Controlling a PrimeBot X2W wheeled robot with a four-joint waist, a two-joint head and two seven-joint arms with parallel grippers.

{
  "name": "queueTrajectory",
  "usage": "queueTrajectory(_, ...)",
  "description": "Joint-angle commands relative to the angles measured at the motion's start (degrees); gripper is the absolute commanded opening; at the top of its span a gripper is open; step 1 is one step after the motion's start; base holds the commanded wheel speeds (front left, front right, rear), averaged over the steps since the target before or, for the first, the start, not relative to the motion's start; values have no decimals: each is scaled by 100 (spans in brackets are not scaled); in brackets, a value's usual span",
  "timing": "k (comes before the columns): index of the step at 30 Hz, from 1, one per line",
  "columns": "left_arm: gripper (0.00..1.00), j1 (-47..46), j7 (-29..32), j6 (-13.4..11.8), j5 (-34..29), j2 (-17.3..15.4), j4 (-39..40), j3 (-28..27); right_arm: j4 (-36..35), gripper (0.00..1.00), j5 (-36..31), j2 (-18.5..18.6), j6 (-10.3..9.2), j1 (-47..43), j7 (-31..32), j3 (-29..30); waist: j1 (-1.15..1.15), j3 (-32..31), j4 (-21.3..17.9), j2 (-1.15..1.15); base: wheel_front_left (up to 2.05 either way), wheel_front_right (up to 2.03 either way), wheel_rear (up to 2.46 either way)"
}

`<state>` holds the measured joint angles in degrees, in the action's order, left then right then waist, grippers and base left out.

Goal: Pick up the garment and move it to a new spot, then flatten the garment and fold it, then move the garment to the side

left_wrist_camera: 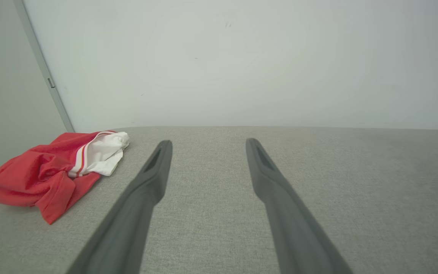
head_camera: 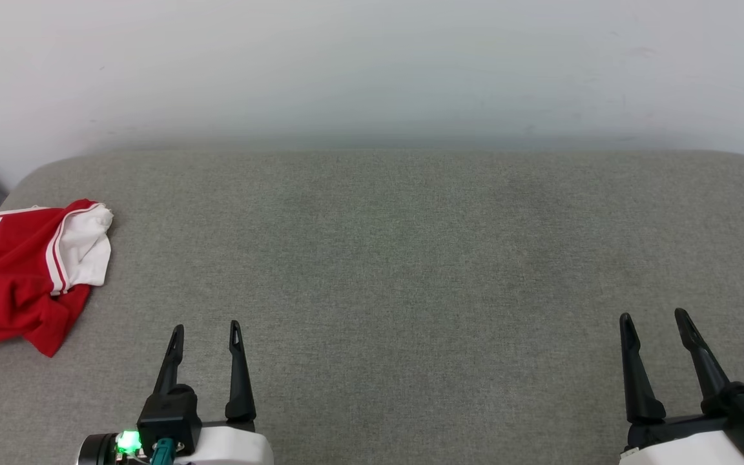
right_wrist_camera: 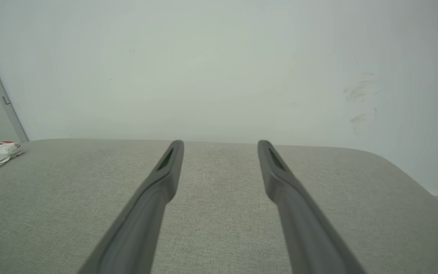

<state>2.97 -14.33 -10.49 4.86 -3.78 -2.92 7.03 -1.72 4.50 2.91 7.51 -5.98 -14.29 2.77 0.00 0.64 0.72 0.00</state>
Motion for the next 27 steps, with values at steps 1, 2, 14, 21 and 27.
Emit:
queueTrajectory(1,100,28,-54,5,-124,-1,4,-8,-35,100,-78,-5,-4,-62,-53,4,0,3,-2,0,0,0,0)
queueTrajectory(2,100,39,-70,9,-155,5,-6,-10,-37,100,-125,-6,-4,-64,-60,0,0,6,-2,0,0,0,0)
queueTrajectory(14,100,88,-90,99,-175,64,-94,-114,54,100,36,-6,-4,-100,-93,-7,0,8,-17,0,0,0,0)
queueTrajectory(21,100,87,-90,159,-155,81,-127,-147,129,100,181,-6,-4,-109,-93,-12,0,25,-14,0,0,0,0)
queueTrajectory(27,100,94,-90,171,-140,89,-134,-168,152,100,218,-6,-4,-123,-93,-29,0,31,-10,0,0,0,0)
